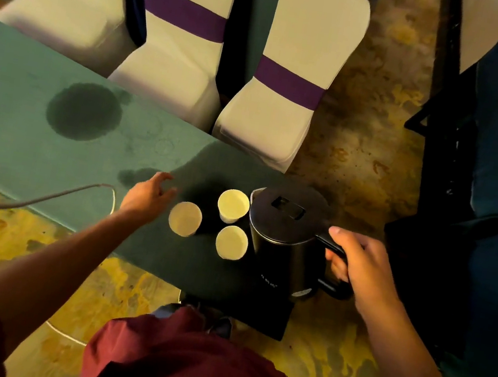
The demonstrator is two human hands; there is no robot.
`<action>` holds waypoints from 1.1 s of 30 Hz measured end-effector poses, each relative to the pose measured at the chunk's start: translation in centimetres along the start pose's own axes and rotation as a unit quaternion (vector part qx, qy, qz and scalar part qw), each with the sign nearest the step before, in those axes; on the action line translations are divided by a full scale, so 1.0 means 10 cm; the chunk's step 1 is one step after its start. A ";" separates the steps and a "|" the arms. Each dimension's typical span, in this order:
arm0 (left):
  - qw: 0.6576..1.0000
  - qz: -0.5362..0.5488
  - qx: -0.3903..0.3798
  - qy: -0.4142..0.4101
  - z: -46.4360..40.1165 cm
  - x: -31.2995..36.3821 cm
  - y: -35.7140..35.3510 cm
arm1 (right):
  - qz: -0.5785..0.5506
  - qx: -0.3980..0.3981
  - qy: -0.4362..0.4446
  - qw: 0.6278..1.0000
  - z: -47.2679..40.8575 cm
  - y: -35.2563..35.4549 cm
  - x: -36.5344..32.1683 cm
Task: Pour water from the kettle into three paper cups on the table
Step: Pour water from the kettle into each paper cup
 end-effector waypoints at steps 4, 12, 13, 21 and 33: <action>0.999 0.003 -0.043 0.029 0.21 -0.11 -0.07 | -0.011 -0.035 0.017 0.999 0.16 -0.03 -0.12; 0.995 0.068 -0.059 0.035 0.41 -0.10 -0.17 | 0.021 -0.073 0.010 0.997 0.41 -0.26 -0.17; 0.996 0.067 -0.056 0.033 0.39 -0.10 -0.16 | 0.028 -0.074 0.008 0.997 0.43 -0.32 -0.17; 0.994 0.079 -0.075 -0.030 0.23 -0.13 -0.09 | 0.065 -0.054 -0.013 0.996 0.53 -0.80 -0.14; 0.978 0.048 -0.157 -0.132 0.13 -0.06 -0.17 | 0.111 -0.016 -0.045 0.993 0.70 -1.01 -0.05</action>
Point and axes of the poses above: each hand's wrist, its own z-axis away from the middle knuckle, its own y-axis out of the back of the hand, x = y × z, the point moved 5 cm from there along -z, towards the middle knuckle, and after that the axes turned 2 degrees about x, right-handed, at the moved point
